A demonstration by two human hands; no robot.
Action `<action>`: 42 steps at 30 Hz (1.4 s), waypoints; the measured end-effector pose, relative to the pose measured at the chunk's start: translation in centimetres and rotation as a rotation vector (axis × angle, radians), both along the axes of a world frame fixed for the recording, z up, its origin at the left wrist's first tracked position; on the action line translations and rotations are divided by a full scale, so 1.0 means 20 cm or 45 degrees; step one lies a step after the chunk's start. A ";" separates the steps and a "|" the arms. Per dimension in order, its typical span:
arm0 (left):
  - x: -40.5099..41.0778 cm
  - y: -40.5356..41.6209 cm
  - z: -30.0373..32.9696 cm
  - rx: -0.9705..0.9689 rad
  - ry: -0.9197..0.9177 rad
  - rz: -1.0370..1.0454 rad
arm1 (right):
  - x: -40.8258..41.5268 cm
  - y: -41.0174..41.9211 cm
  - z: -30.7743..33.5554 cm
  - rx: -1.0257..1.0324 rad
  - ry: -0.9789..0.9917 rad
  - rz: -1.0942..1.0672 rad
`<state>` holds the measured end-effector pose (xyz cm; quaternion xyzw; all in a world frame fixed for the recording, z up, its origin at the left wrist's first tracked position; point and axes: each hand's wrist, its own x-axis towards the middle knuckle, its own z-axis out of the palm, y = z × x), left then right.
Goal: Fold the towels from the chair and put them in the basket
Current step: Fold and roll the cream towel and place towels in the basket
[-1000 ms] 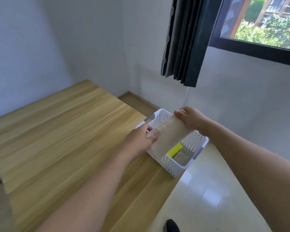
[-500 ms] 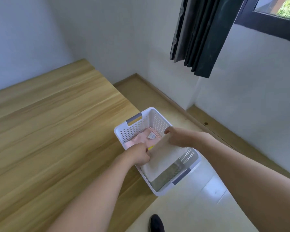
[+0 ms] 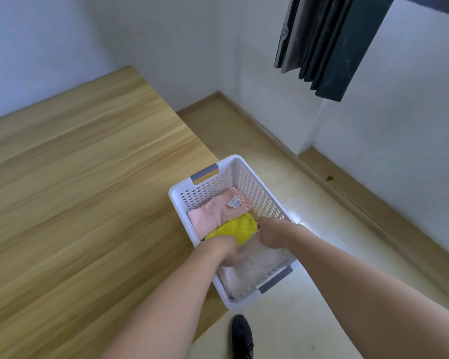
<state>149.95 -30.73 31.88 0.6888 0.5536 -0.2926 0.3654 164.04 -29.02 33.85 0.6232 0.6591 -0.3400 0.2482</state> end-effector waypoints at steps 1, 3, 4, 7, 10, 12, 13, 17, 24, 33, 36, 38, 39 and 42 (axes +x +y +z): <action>0.01 0.00 -0.02 -0.014 0.009 -0.009 | 0.00 0.00 -0.04 -0.012 -0.014 0.012; 0.01 0.00 -0.06 -0.050 0.026 -0.028 | 0.00 0.01 -0.13 -0.044 -0.036 0.023; 0.00 0.00 -0.08 -0.064 0.035 -0.039 | -0.01 0.01 -0.16 -0.058 -0.042 0.027; -0.01 0.00 -0.14 -0.102 0.052 -0.050 | -0.02 0.02 -0.24 -0.099 -0.104 0.073; -0.01 0.00 -0.21 -0.131 0.069 -0.055 | -0.03 0.02 -0.30 -0.120 -0.134 0.062; -0.01 0.00 -0.23 -0.132 0.070 -0.055 | -0.04 0.01 -0.34 -0.105 -0.166 0.067; -0.01 0.00 -0.24 -0.129 0.064 -0.054 | -0.04 0.01 -0.36 -0.092 -0.167 0.057; -0.01 0.01 -0.23 -0.117 0.051 -0.066 | -0.04 0.01 -0.39 -0.071 -0.144 -0.015; 0.00 0.00 -0.10 0.031 0.106 -0.167 | -0.04 -0.05 -0.22 0.070 -0.138 0.080; -0.17 -0.06 0.23 0.848 -0.125 -0.130 | -0.09 -0.13 0.18 0.587 0.102 -0.118; -0.30 -0.09 0.30 0.937 -0.185 -0.070 | -0.14 -0.17 0.26 0.681 0.133 -0.196; -0.39 -0.12 0.34 0.965 -0.253 0.005 | -0.21 -0.22 0.30 0.704 0.158 -0.240; -0.44 -0.14 0.37 0.977 -0.280 0.031 | -0.25 -0.25 0.32 0.715 0.164 -0.261; -0.60 -0.21 0.41 1.003 -0.329 0.041 | -0.41 -0.35 0.37 0.766 0.195 -0.314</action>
